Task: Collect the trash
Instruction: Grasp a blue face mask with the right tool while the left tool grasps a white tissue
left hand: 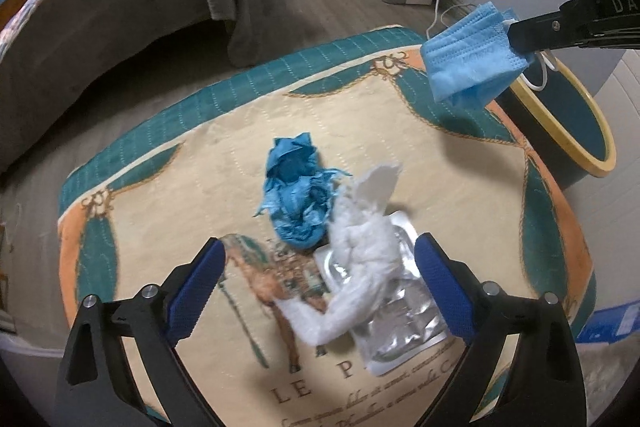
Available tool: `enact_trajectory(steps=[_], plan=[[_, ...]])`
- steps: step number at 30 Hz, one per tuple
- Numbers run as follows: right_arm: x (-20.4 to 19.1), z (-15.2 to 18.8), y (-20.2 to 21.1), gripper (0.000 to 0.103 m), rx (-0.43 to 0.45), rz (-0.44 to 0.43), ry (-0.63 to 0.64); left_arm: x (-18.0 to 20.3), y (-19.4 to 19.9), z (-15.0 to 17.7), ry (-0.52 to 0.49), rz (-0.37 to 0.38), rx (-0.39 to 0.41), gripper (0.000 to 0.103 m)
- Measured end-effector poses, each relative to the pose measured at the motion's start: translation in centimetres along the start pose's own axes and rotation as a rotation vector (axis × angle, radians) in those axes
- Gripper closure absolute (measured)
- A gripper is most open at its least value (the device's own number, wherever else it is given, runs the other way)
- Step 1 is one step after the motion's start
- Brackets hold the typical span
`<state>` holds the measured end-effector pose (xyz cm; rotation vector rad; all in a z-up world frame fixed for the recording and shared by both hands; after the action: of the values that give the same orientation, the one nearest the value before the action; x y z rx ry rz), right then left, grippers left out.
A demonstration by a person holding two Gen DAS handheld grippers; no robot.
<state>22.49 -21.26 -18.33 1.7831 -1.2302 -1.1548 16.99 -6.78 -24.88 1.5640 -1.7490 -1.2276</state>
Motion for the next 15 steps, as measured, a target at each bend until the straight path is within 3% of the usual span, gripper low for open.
enact_trajectory(steps=[2, 4, 11, 15], plan=[[0.1, 0.0, 0.0, 0.1, -0.004, 0.001, 0.001, 0.7, -0.1, -0.1, -0.003, 0.015, -0.004, 0.01], [0.2, 0.1, 0.0, 0.1, -0.007, 0.001, 0.004, 1.3, -0.2, 0.0, -0.014, 0.04, -0.013, 0.022], [0.1, 0.2, 0.1, 0.1, -0.009, 0.001, 0.013, 2.5, -0.6, 1.0, -0.067, 0.056, -0.053, 0.039], [0.0, 0.2, 0.2, 0.1, -0.009, 0.0, 0.021, 2.6, -0.6, 1.4, -0.079, 0.077, -0.067, 0.054]])
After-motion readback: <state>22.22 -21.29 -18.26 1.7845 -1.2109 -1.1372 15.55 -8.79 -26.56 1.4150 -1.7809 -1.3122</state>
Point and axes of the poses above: each gripper's, at about its wrist camera, not at the fingertips, and y roughly against the way its jaws point, x to its right, z to its underside, the point moved 9 cm from there along -y, roughly the way its jaws point, and after that the axes turned 12 degrees about -z, right-handed, at the moved point
